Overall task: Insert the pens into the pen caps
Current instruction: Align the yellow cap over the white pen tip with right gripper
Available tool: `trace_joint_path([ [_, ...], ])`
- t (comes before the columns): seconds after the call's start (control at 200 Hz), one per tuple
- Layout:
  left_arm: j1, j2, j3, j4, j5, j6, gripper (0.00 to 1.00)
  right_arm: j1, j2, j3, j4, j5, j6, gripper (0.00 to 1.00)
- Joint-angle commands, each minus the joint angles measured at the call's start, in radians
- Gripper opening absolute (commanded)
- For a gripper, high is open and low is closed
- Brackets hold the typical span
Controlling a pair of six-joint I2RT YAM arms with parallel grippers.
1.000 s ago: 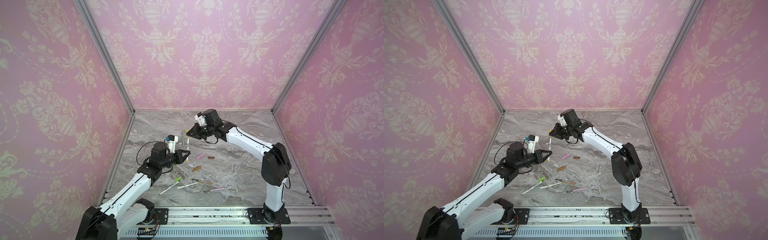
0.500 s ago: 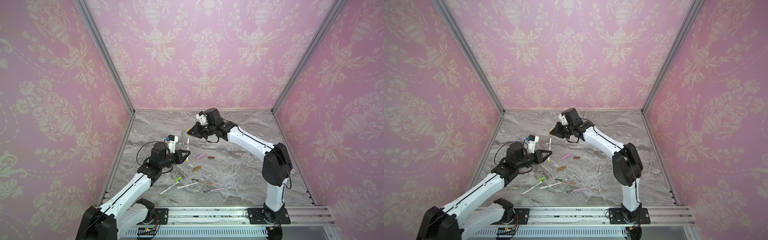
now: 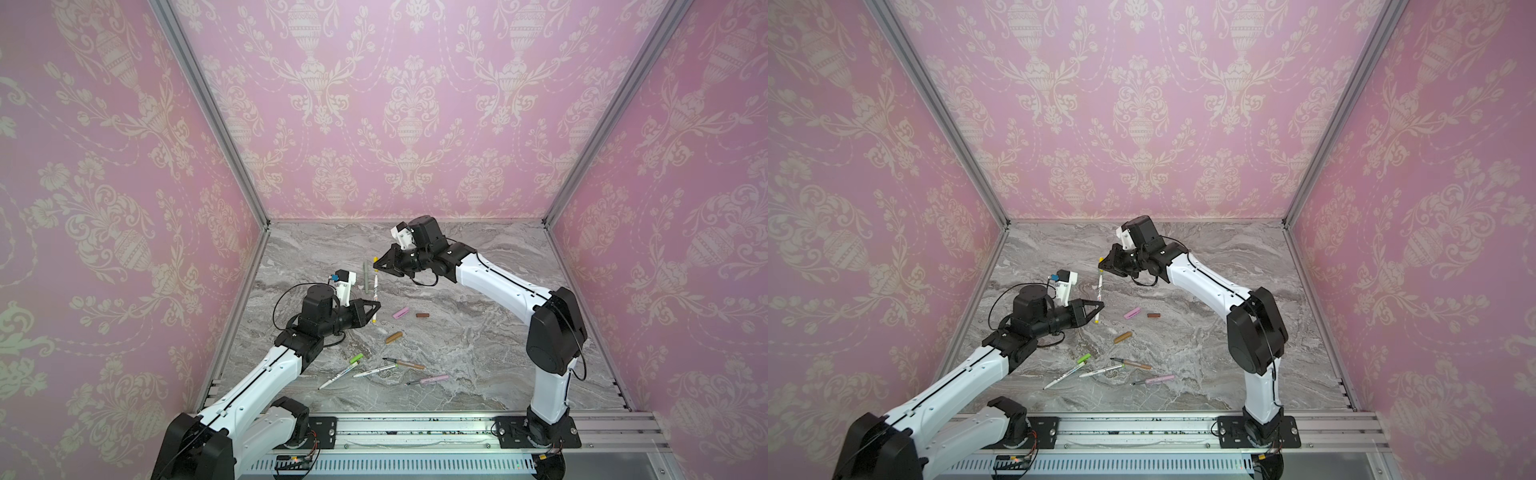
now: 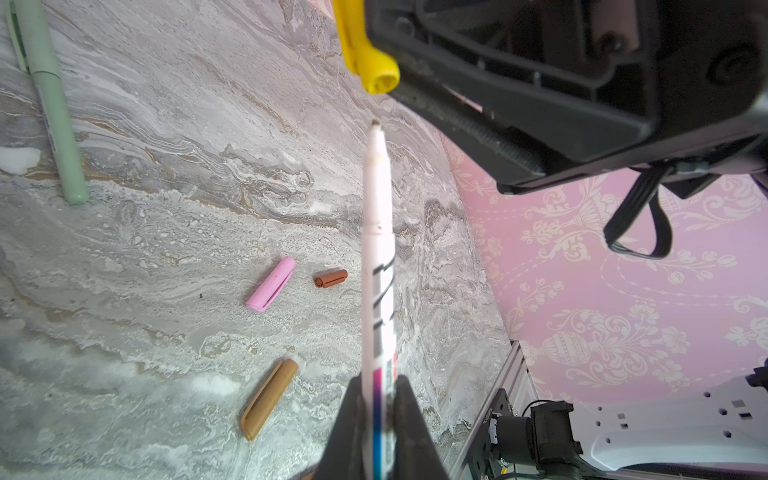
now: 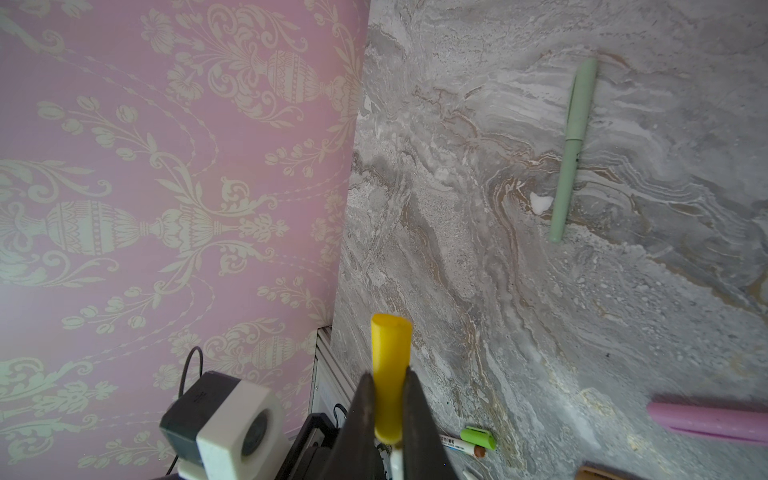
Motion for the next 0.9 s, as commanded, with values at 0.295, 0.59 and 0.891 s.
trace_joint_path([
  [0.295,-0.008,-0.026,0.012,-0.012,-0.012,0.022,0.0,0.006,-0.032,-0.01,-0.011,0.001,-0.038,0.0],
  [0.59,-0.008,-0.015,0.014,-0.005,-0.02,0.015,0.0,0.009,-0.049,-0.028,-0.008,-0.002,-0.038,0.0],
  [0.891,-0.008,-0.017,0.013,-0.006,-0.029,0.01,0.0,0.021,-0.058,-0.067,0.032,-0.012,-0.02,0.0],
])
